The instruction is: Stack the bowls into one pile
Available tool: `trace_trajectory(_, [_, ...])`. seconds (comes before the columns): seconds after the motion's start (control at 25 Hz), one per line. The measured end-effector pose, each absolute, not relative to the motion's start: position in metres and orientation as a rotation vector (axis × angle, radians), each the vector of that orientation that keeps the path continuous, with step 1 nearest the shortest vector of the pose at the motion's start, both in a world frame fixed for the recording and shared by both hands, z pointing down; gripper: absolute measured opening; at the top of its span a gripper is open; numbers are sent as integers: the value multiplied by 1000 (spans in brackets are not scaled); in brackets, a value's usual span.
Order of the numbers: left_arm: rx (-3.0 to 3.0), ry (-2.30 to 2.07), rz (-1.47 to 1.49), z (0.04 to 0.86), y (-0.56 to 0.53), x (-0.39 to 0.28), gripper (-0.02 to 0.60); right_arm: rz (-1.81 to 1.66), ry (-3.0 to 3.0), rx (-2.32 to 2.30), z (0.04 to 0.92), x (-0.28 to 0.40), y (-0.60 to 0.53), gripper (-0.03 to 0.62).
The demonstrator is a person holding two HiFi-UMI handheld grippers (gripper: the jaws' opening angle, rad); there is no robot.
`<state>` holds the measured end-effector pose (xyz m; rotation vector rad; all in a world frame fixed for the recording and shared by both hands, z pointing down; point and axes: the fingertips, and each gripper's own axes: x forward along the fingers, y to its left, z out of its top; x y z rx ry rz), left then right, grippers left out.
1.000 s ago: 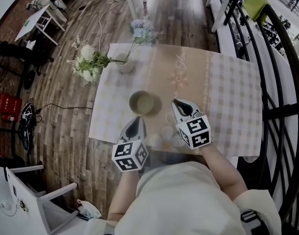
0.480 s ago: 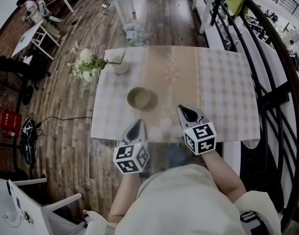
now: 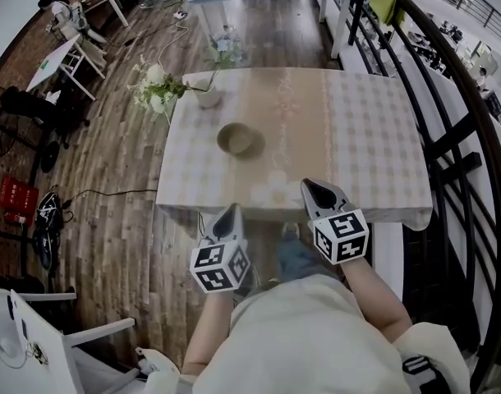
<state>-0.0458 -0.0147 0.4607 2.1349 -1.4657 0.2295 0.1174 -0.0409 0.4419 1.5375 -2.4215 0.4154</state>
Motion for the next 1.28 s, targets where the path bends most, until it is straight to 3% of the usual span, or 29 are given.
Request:
trace_trajectory(0.48, [2126,-1501,167,446,34,-75,5,375,-2502,1488,423,77,8,2])
trace_trajectory(1.28, [2152,-1481,152,443,56,-71,5,343,-2497,1497,420,78,41,0])
